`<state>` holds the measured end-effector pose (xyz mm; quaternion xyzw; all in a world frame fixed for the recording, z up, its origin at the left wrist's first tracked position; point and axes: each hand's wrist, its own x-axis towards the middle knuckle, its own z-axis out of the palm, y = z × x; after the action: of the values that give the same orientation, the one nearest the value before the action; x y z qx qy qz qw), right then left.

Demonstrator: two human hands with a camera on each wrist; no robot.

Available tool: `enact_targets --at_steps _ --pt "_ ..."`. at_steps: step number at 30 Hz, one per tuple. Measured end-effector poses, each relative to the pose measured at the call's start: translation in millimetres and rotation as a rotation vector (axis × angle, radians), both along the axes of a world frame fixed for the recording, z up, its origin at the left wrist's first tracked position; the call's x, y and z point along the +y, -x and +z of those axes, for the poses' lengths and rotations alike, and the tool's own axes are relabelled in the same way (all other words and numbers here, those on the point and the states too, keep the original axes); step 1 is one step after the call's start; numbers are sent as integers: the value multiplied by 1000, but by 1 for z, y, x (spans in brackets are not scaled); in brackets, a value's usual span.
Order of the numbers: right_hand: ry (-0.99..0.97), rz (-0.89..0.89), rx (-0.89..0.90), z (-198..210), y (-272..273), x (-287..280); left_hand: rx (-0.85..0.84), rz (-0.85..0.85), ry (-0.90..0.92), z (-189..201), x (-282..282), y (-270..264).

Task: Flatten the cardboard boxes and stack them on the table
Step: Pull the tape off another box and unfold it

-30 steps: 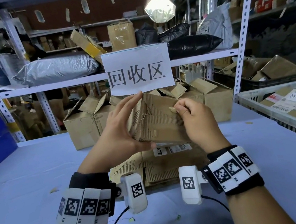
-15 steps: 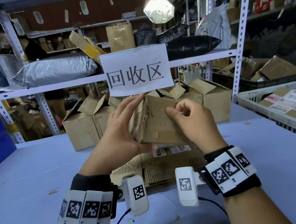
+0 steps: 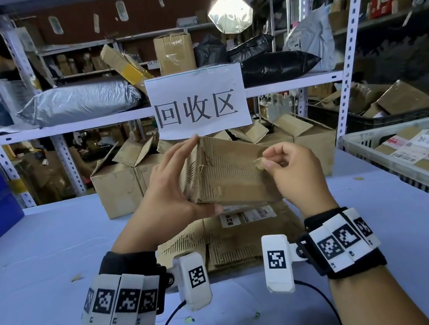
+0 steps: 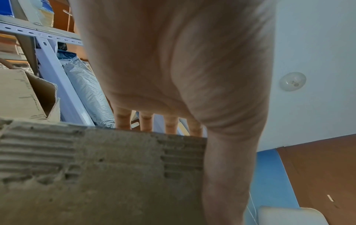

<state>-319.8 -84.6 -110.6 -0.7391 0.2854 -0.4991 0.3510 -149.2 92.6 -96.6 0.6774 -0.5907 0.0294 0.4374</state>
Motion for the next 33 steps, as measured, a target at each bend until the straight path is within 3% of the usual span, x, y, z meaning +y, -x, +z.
enact_targets --at_steps 7,14,33 --pt "72 -134 120 -4 3 -2 2 0 -1 0 -2 0" --pt "49 -124 232 0 4 -1 13 5 -8 1 -4 -2" --pt "-13 -86 142 -7 3 -8 12 -11 -15 0 -4 -4"
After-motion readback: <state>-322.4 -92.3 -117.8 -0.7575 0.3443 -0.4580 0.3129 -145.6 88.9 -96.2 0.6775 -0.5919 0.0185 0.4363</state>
